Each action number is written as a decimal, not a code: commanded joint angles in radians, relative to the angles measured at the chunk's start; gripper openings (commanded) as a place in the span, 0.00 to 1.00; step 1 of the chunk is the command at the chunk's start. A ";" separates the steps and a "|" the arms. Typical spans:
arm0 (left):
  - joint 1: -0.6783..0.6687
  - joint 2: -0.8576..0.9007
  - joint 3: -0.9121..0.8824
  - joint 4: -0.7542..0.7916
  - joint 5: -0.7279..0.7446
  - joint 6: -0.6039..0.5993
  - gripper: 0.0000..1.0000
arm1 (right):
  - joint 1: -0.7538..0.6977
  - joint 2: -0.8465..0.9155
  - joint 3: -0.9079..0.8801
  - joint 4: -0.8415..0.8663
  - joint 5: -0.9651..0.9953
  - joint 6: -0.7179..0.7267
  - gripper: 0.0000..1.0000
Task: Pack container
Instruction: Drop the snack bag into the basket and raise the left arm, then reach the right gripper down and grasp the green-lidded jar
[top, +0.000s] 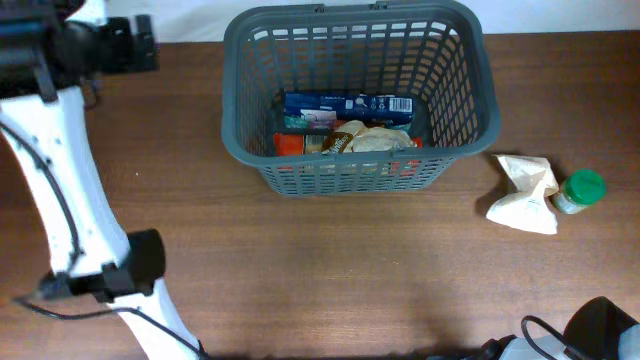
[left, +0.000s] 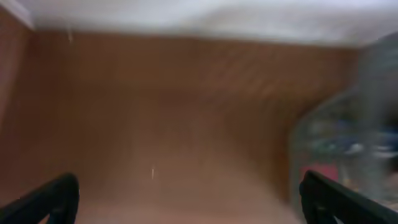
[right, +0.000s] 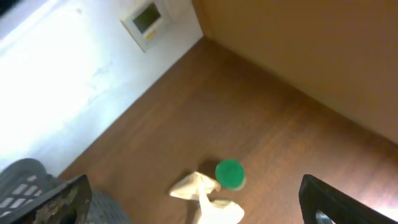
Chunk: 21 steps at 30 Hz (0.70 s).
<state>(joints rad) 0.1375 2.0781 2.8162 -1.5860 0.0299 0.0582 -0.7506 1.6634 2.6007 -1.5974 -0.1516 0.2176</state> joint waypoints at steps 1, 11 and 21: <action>0.105 0.084 -0.121 -0.033 0.042 -0.047 0.99 | -0.003 0.019 0.001 0.024 -0.061 0.005 0.95; 0.127 0.120 -0.313 -0.031 0.042 -0.047 0.99 | -0.002 0.405 0.000 -0.101 -0.009 0.009 0.92; 0.127 0.120 -0.316 -0.031 0.042 -0.047 0.99 | 0.066 0.640 0.000 -0.092 0.078 0.053 0.93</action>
<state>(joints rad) 0.2630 2.2013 2.5038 -1.6157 0.0570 0.0246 -0.7250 2.2700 2.5961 -1.6924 -0.1154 0.2543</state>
